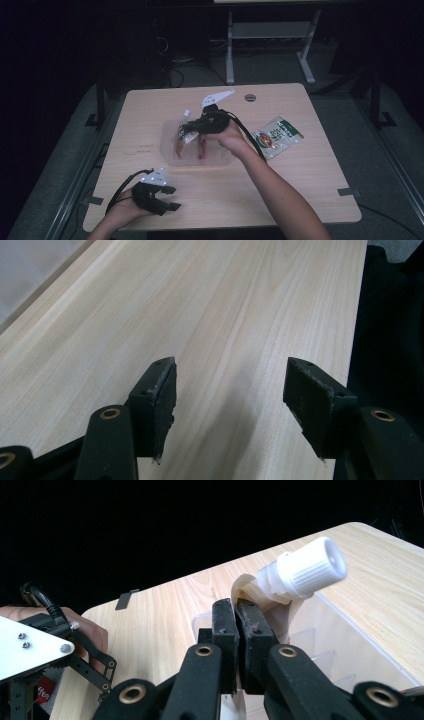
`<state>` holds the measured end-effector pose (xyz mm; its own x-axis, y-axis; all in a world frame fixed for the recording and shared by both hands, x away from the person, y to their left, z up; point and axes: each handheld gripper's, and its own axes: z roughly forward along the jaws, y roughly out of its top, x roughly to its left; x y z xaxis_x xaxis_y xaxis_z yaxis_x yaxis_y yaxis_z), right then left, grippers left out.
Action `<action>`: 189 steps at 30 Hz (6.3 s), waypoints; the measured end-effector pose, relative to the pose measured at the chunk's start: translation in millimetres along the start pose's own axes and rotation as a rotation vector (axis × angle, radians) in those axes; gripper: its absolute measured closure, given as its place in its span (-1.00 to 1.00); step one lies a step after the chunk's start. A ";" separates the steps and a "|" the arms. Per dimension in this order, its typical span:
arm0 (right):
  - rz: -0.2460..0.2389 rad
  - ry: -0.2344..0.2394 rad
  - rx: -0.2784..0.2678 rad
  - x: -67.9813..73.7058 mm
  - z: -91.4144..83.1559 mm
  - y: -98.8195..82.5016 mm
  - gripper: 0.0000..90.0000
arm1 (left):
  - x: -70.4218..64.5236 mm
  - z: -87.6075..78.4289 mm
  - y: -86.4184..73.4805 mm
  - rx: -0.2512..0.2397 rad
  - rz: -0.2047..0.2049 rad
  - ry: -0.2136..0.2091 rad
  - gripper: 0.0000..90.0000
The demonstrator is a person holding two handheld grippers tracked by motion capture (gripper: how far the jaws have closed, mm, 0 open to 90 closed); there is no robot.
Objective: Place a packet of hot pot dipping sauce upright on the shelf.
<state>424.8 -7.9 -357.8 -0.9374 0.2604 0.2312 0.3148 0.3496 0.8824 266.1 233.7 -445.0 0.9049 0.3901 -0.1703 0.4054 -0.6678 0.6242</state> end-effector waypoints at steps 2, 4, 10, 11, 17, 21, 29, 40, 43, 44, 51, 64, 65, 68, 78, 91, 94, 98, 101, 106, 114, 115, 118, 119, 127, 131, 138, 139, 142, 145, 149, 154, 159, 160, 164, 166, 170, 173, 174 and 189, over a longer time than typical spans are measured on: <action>0.002 -0.003 -0.002 0.3 0.2 0.2 0.92 | -0.1 0.0 0.1 0.001 0.001 0.000 -0.16; -0.003 -0.007 -0.002 0.6 0.6 0.1 0.93 | -0.2 -0.1 0.1 0.000 0.000 0.000 -0.16; -0.007 -0.010 0.002 0.8 0.9 0.0 0.92 | 0.0 0.2 0.1 0.002 0.002 0.000 -0.16; -0.009 -0.010 0.002 0.8 1.1 -0.1 0.92 | 0.1 0.2 0.2 0.002 0.002 0.000 -0.16; -0.008 -0.005 -0.011 0.6 -0.6 0.8 0.92 | -0.2 0.4 0.3 0.002 0.001 -0.001 -0.16; -0.008 -0.011 -0.008 1.1 -3.1 1.2 0.92 | -0.2 0.5 0.2 0.001 -0.002 -0.002 -0.16; -0.034 -0.019 -0.019 8.6 -19.9 5.7 0.87 | 0.1 1.0 0.3 -0.006 -0.005 -0.007 -0.17; -0.065 -0.040 0.016 27.2 -61.6 0.5 0.63 | -0.1 0.6 2.0 -0.021 0.009 0.000 -0.18; -0.071 -0.053 0.024 32.2 -71.7 -2.9 0.55 | -0.2 0.8 1.7 -0.025 0.004 0.001 -0.18; -0.069 -0.055 0.027 33.6 -74.2 -3.9 0.52 | -0.7 1.0 1.5 -0.027 -0.005 -0.001 -0.19; -0.085 -0.112 0.055 46.5 -96.3 -19.5 0.23 | -0.8 1.4 1.4 -0.030 -0.010 0.001 -0.19; -0.055 -0.161 0.093 58.9 -119.5 -66.0 0.04 | -1.1 1.9 2.2 -0.036 -0.012 0.007 -0.19; -0.048 -0.168 0.102 58.8 -120.5 -70.7 0.03 | -1.1 2.0 2.3 -0.034 -0.012 0.008 -0.19; -0.028 -0.178 0.115 58.2 -124.9 -85.4 0.02 | -1.7 1.7 2.2 -0.037 -0.011 0.006 -0.19; 0.061 -0.276 0.116 38.8 -147.3 -121.5 -0.06 | -1.6 1.3 2.3 -0.036 -0.009 0.007 -0.20; 0.154 -0.404 0.131 0.0 -165.7 -145.0 0.12 | -2.3 2.0 2.7 -0.035 -0.009 0.005 -0.20; 0.162 -0.449 0.126 -9.2 -172.0 -147.7 0.37 | -2.6 2.3 2.6 -0.034 -0.010 0.006 -0.20; 0.205 -0.498 0.103 -21.5 -181.7 -149.3 0.69 | -2.0 2.9 2.9 -0.030 -0.004 0.007 -0.20; 0.215 -0.521 0.097 -31.5 -184.6 -148.9 0.64 | -2.1 3.3 3.2 -0.030 -0.004 0.007 -0.20; 0.248 -0.551 0.113 -48.0 -177.7 -145.6 0.54 | -2.3 3.6 3.7 -0.030 -0.006 0.008 -0.20; 0.287 -0.592 0.122 -81.1 -164.2 -141.3 0.94 | -1.3 1.7 2.2 -0.032 -0.010 0.013 -0.20; 0.286 -0.602 0.124 -83.6 -162.5 -141.8 0.94 | -1.3 1.8 2.1 -0.033 -0.012 0.013 -0.20; 0.289 -0.614 0.132 -91.7 -156.0 -144.6 0.99 | -1.8 2.0 2.1 -0.036 -0.010 0.011 -0.20; 0.290 -0.619 0.134 -94.6 -153.2 -145.6 0.99 | -2.3 2.2 2.2 -0.036 -0.012 0.012 -0.20; 0.326 -0.642 0.129 -119.3 -141.0 -143.3 0.99 | -2.0 1.9 1.6 -0.031 -0.018 0.011 -0.20; 0.333 -0.658 0.154 -128.2 -135.6 -141.7 0.99 | -2.4 1.7 1.2 -0.031 -0.018 0.009 -0.20; 0.322 -0.654 0.194 -127.5 -137.9 -147.7 0.99 | -2.0 2.6 1.3 -0.028 -0.012 0.011 -0.20; 0.317 -0.651 0.204 -125.8 -138.8 -148.0 0.99 | -2.3 2.8 1.5 -0.027 -0.012 0.011 -0.20; 0.296 -0.635 0.235 -118.4 -140.8 -148.1 0.99 | -3.2 3.0 2.1 -0.027 -0.010 0.011 -0.20; 0.254 -0.616 0.257 -108.1 -141.1 -149.7 0.99 | -3.7 3.9 2.7 -0.027 -0.006 0.011 -0.20; 0.234 -0.595 0.279 -96.3 -142.4 -152.0 0.99 | -3.7 4.2 2.9 -0.026 -0.006 0.009 -0.19; 0.211 -0.563 0.298 -79.9 -145.5 -157.6 0.99 | -4.3 4.5 3.3 -0.028 -0.007 0.010 -0.19; 0.201 -0.532 0.315 -64.2 -149.7 -163.8 0.99 | -5.0 4.6 3.7 -0.025 0.000 0.006 -0.20; 0.203 -0.526 0.320 -60.8 -150.9 -165.1 0.99 | -4.9 4.7 3.8 -0.024 -0.001 0.005 -0.20; 0.190 -0.536 0.304 -55.2 -162.7 -165.3 0.99 | -4.7 4.5 3.3 -0.023 0.000 0.004 -0.20; 0.214 -0.570 0.258 -59.8 -178.3 -165.3 0.99 | -4.8 4.5 3.0 -0.024 -0.004 0.004 -0.20; 0.281 -0.654 0.223 -74.3 -211.0 -178.8 0.99 | -4.4 4.7 3.3 -0.024 0.000 0.003 -0.20; 0.311 -0.689 0.204 -79.5 -223.9 -186.5 0.99 | -3.8 6.1 3.7 -0.021 0.000 0.003 -0.19; 0.318 -0.698 0.200 -81.7 -227.3 -189.2 0.99 | -4.4 6.6 3.6 -0.023 -0.010 0.000 -0.20; 0.381 -0.743 0.211 -101.9 -229.0 -208.7 0.99 | -3.7 6.9 3.2 -0.021 -0.008 0.001 -0.20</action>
<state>420.6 -313.5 -471.7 -0.4447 0.8898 0.1026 0.6778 0.2594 0.6880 265.0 225.8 -447.6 0.9017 0.3956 -0.1745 0.4095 -0.6515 0.6386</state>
